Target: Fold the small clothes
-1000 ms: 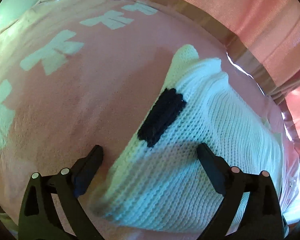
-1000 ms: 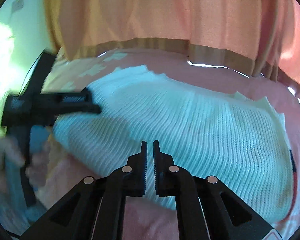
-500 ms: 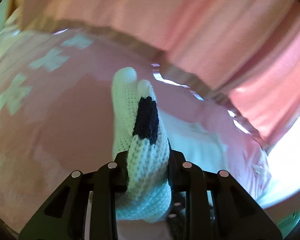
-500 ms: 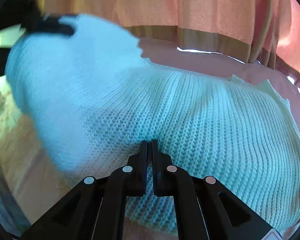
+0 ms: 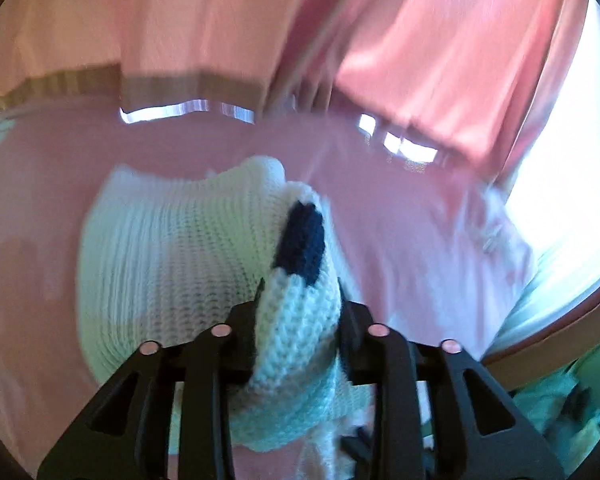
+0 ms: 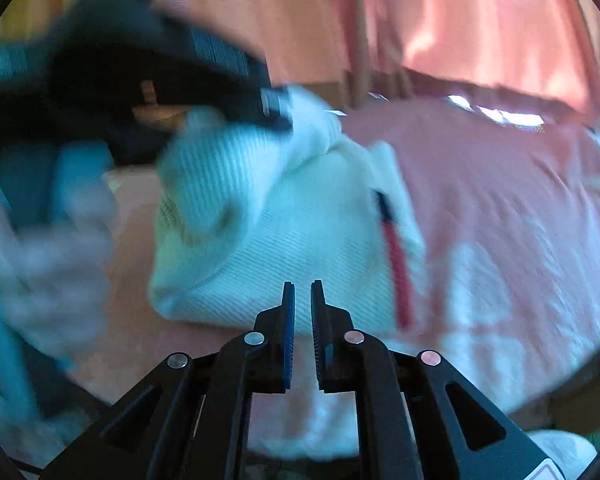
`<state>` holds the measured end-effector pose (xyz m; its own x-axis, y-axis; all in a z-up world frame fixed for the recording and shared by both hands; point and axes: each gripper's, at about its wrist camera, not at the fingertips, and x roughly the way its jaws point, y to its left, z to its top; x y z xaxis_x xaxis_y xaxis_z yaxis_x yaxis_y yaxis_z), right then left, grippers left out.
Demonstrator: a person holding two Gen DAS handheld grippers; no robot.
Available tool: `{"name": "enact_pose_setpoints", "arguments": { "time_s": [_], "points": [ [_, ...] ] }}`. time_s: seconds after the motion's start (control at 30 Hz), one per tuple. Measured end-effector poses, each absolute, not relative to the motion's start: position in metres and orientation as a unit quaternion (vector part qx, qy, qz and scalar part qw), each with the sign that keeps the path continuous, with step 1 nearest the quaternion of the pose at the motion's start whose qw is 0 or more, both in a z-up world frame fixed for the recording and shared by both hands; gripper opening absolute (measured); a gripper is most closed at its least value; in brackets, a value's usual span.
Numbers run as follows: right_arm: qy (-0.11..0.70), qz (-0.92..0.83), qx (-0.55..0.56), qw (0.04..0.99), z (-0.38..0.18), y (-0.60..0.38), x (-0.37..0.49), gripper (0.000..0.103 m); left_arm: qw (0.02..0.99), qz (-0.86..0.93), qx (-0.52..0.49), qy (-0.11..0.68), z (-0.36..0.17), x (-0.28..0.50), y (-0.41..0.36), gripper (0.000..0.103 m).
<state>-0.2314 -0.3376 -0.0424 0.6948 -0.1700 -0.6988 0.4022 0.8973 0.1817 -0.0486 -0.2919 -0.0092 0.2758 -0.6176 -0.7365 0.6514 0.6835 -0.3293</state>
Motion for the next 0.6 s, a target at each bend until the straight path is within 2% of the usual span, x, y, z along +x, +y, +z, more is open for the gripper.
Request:
{"name": "enact_pose_setpoints", "arguments": {
  "time_s": [0.03, 0.07, 0.1, 0.17, 0.3, 0.53, 0.6],
  "points": [
    [0.359, -0.164, 0.168, 0.903, -0.042, -0.343, -0.237, 0.011, 0.802, -0.385, 0.032, 0.456, -0.022, -0.054, -0.297, 0.034],
    [0.357, -0.167, 0.177, 0.902, -0.040, -0.349, -0.243, 0.017, 0.803, -0.378, 0.028, 0.459, -0.029, -0.058, -0.294, 0.035],
    [0.355, -0.166, 0.183, 0.902, -0.037, -0.352, -0.248, 0.030, 0.804, -0.376, 0.021, 0.461, -0.029, -0.060, -0.290, 0.044],
    [0.355, -0.165, 0.186, 0.901, -0.031, -0.358, -0.250, 0.042, 0.811, -0.366, -0.012, 0.456, -0.021, -0.065, -0.265, 0.063],
    [0.347, -0.158, 0.164, 0.910, -0.026, -0.365, -0.236, 0.049, 0.854, -0.326, -0.038, 0.403, 0.005, -0.071, -0.209, 0.080],
    [0.345, -0.097, 0.214, 0.909, -0.028, -0.359, -0.194, 0.058, 0.899, -0.213, 0.002, 0.384, 0.000, -0.063, -0.175, 0.080],
    [0.343, -0.086, 0.208, 0.912, -0.027, -0.348, -0.190, 0.067, 0.893, -0.208, 0.007, 0.399, -0.010, -0.062, -0.177, 0.080]
  ]
}}
